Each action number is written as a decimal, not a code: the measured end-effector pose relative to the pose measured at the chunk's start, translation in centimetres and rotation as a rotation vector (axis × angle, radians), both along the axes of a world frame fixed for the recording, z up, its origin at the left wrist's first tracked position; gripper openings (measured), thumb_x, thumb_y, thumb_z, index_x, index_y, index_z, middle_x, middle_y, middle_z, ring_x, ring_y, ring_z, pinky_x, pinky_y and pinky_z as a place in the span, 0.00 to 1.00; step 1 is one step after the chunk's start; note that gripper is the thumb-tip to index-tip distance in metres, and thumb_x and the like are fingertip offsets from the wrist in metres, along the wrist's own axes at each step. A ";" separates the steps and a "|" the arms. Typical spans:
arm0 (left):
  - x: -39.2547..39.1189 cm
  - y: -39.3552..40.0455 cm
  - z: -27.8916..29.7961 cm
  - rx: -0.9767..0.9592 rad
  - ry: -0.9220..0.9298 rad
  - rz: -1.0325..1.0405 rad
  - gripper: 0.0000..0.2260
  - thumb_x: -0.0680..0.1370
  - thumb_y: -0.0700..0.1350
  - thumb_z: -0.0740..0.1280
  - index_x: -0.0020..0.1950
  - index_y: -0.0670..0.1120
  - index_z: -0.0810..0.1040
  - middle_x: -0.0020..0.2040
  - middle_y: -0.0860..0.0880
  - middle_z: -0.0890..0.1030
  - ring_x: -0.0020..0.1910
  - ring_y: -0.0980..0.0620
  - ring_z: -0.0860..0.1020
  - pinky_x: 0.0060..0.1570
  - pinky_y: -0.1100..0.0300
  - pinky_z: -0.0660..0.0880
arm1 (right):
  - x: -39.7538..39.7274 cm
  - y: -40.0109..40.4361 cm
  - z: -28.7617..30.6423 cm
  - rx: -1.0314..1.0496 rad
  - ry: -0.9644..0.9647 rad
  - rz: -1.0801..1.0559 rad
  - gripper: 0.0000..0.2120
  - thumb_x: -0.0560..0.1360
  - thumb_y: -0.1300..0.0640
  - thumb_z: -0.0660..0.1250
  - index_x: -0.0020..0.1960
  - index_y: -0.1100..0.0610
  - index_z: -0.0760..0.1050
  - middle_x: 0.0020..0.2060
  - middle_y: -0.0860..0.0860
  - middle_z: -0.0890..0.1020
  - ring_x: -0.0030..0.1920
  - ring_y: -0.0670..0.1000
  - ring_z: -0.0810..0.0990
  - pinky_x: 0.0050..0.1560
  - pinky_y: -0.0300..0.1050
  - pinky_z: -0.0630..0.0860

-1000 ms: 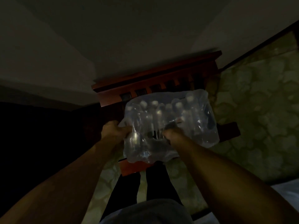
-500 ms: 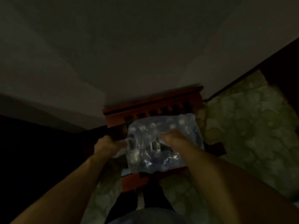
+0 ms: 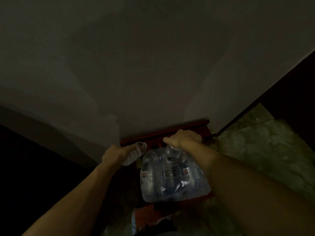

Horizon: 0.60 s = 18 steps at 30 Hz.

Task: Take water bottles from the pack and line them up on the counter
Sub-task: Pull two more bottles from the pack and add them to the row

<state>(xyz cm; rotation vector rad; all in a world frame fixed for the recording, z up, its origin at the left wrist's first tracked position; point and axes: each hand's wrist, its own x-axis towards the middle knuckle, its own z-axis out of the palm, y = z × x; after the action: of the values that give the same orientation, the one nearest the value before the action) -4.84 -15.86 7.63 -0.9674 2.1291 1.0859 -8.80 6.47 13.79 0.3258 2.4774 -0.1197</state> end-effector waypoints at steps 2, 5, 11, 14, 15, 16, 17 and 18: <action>0.2 0.1 0.4 0.218 0.046 0.109 0.20 0.71 0.60 0.74 0.44 0.42 0.85 0.45 0.43 0.85 0.40 0.47 0.84 0.41 0.57 0.82 | 0.1 -0.6 1.6 -0.021 0.071 -0.032 0.31 0.68 0.28 0.56 0.48 0.54 0.79 0.45 0.53 0.82 0.44 0.55 0.79 0.40 0.45 0.72; 1.0 0.8 2.1 0.410 0.117 0.255 0.14 0.73 0.54 0.74 0.42 0.43 0.83 0.41 0.43 0.84 0.36 0.47 0.83 0.37 0.58 0.81 | 0.8 -0.9 3.3 -0.196 0.142 -0.193 0.29 0.68 0.28 0.57 0.45 0.52 0.79 0.38 0.50 0.83 0.36 0.52 0.83 0.37 0.42 0.75; 3.1 3.0 7.4 0.678 0.203 0.423 0.25 0.76 0.55 0.70 0.65 0.39 0.77 0.59 0.38 0.82 0.49 0.43 0.81 0.42 0.53 0.80 | 1.9 -1.9 5.8 -0.776 0.209 -0.683 0.19 0.70 0.36 0.62 0.45 0.52 0.78 0.39 0.50 0.83 0.29 0.50 0.81 0.32 0.40 0.73; 4.1 3.9 10.6 0.815 0.246 0.477 0.20 0.76 0.54 0.71 0.56 0.38 0.79 0.36 0.42 0.83 0.27 0.49 0.80 0.25 0.61 0.75 | 2.6 -2.5 7.0 -0.974 0.173 -0.797 0.20 0.71 0.38 0.63 0.53 0.53 0.77 0.41 0.51 0.82 0.34 0.49 0.80 0.34 0.42 0.74; 4.3 4.0 11.4 0.830 0.283 0.496 0.20 0.75 0.53 0.72 0.58 0.39 0.79 0.39 0.43 0.82 0.28 0.50 0.79 0.27 0.60 0.76 | 3.0 -2.7 7.5 -1.045 0.160 -0.823 0.21 0.71 0.38 0.64 0.55 0.54 0.77 0.42 0.51 0.82 0.34 0.49 0.79 0.34 0.41 0.74; 4.5 4.1 12.1 0.825 0.329 0.510 0.21 0.75 0.52 0.73 0.60 0.39 0.79 0.44 0.43 0.81 0.32 0.50 0.79 0.32 0.58 0.77 | 3.5 -3.0 8.0 -1.115 0.149 -0.834 0.22 0.71 0.39 0.65 0.56 0.54 0.77 0.42 0.51 0.83 0.34 0.48 0.80 0.33 0.41 0.75; 4.8 4.3 12.9 0.813 0.374 0.522 0.21 0.74 0.51 0.73 0.61 0.40 0.79 0.48 0.42 0.81 0.37 0.49 0.80 0.36 0.57 0.77 | 3.9 -3.3 8.5 -1.185 0.143 -0.832 0.23 0.71 0.39 0.66 0.57 0.54 0.77 0.43 0.52 0.83 0.34 0.48 0.80 0.32 0.40 0.75; 5.0 4.3 13.7 0.798 0.410 0.523 0.19 0.74 0.50 0.74 0.60 0.40 0.79 0.49 0.42 0.81 0.39 0.49 0.80 0.37 0.56 0.77 | 4.3 -3.7 8.9 -1.252 0.146 -0.822 0.23 0.70 0.39 0.67 0.57 0.54 0.77 0.43 0.52 0.83 0.34 0.48 0.80 0.31 0.40 0.75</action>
<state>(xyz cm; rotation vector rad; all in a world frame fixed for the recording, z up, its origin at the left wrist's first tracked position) 0.18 -11.51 21.29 -0.9510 1.4561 2.3163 -4.47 2.81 22.70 0.7173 1.7555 -1.9169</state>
